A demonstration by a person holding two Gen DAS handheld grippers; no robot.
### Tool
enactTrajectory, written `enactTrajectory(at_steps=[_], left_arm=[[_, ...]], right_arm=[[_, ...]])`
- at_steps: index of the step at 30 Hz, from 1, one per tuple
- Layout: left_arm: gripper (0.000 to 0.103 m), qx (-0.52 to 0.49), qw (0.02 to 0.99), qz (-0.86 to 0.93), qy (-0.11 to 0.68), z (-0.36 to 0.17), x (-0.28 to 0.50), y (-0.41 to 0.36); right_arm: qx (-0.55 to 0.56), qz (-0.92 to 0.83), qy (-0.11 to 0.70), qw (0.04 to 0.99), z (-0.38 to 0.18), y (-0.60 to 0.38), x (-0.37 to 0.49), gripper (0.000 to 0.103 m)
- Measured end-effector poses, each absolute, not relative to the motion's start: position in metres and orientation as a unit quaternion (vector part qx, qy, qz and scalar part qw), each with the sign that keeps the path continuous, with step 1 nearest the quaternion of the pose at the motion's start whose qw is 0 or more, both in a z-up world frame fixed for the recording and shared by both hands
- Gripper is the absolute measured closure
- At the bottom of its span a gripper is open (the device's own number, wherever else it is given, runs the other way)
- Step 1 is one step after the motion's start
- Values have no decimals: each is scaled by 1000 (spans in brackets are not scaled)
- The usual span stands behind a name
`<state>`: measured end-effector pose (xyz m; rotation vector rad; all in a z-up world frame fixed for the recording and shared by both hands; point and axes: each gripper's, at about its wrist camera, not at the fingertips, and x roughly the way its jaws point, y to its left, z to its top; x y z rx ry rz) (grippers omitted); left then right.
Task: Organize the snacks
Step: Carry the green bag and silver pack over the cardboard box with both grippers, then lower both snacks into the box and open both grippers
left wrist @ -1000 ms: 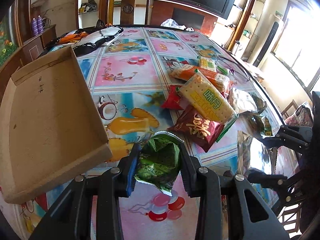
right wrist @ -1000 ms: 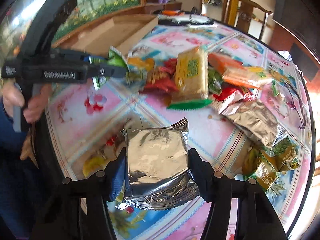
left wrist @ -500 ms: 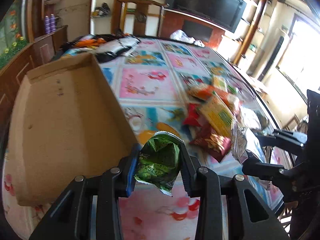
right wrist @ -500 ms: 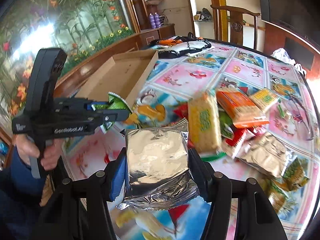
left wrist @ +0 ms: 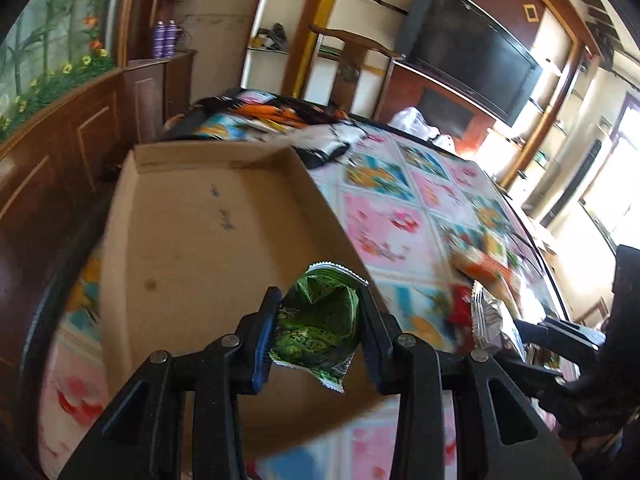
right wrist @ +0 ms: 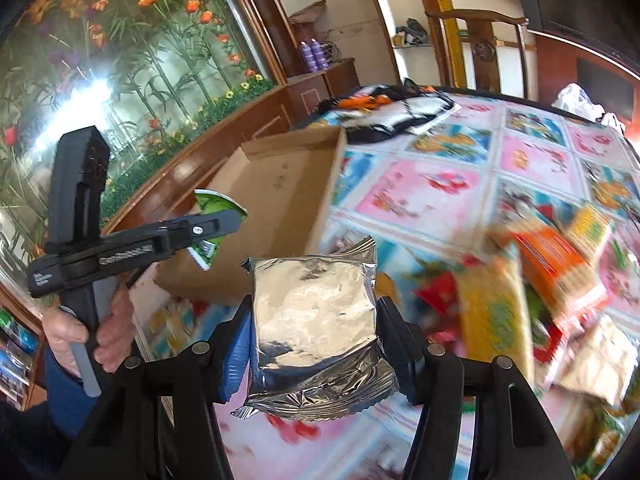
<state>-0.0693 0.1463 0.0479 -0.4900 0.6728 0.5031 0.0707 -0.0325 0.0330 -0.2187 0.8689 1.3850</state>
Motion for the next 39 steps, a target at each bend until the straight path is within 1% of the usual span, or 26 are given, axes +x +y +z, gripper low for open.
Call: enactTrajectory(at_steps=[4, 8, 12, 19, 23, 27, 39], left_arm=[[67, -230, 873, 280, 326, 46, -57, 182], [67, -258, 860, 295, 326, 43, -42, 222], [67, -273, 851, 300, 334, 32, -33, 245], [67, -288, 837, 319, 338, 17, -43, 254], [67, -307, 827, 332, 335, 13, -51, 264], [67, -314, 819, 343, 336, 10, -56, 268], [67, -316, 810, 350, 348, 2, -54, 269]], right_arm=[[-79, 620, 382, 681, 38, 3, 66, 39], [-60, 622, 394, 674, 36, 31, 63, 39], [-64, 622, 397, 672, 36, 54, 59, 39], [-40, 611, 403, 680, 41, 83, 75, 39], [-21, 604, 428, 672, 39, 112, 86, 39], [-32, 596, 449, 665, 31, 139, 81, 39], [-34, 591, 487, 643, 6, 149, 82, 39]])
